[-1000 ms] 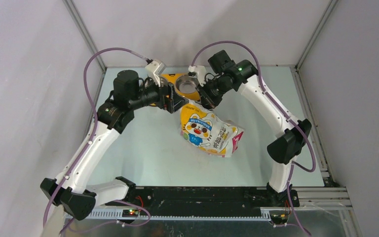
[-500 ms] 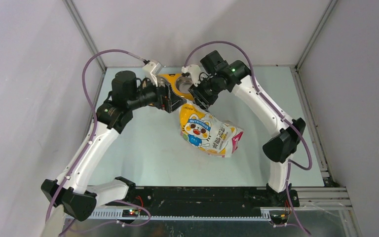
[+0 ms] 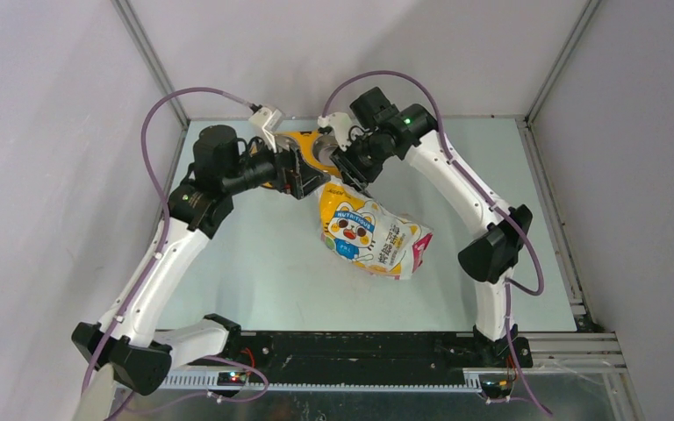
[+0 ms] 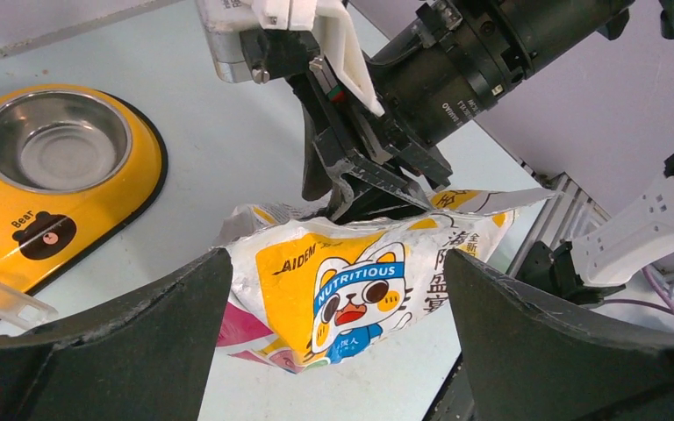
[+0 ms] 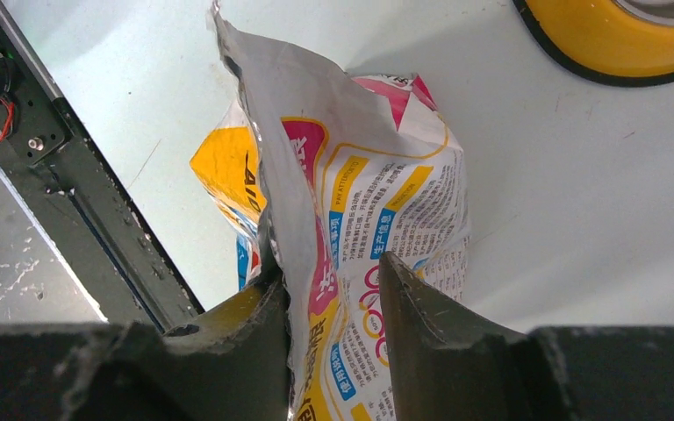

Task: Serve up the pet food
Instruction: Open the pet food bag at the center of the board.

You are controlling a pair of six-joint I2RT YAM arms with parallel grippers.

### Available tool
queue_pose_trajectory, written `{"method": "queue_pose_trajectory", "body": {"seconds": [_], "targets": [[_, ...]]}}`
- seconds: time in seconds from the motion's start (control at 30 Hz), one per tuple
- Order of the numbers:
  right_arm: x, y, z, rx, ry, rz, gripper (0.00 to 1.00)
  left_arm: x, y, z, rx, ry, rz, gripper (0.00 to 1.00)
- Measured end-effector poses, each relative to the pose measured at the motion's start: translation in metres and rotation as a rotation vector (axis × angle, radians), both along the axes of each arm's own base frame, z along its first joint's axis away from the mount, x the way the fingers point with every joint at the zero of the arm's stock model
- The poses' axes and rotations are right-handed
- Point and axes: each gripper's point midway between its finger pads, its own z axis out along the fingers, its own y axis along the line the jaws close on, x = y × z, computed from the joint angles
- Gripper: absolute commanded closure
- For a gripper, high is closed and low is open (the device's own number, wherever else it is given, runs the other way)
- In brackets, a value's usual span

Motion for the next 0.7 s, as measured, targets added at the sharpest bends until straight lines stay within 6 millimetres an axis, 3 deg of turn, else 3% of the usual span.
{"method": "queue_pose_trajectory", "body": {"seconds": [0.7], "targets": [[0.002, 0.017, -0.005, 0.042, 0.050, 0.036, 0.61, -0.003, 0.006, 0.011, -0.033, -0.016, -0.007, 0.02]]}}
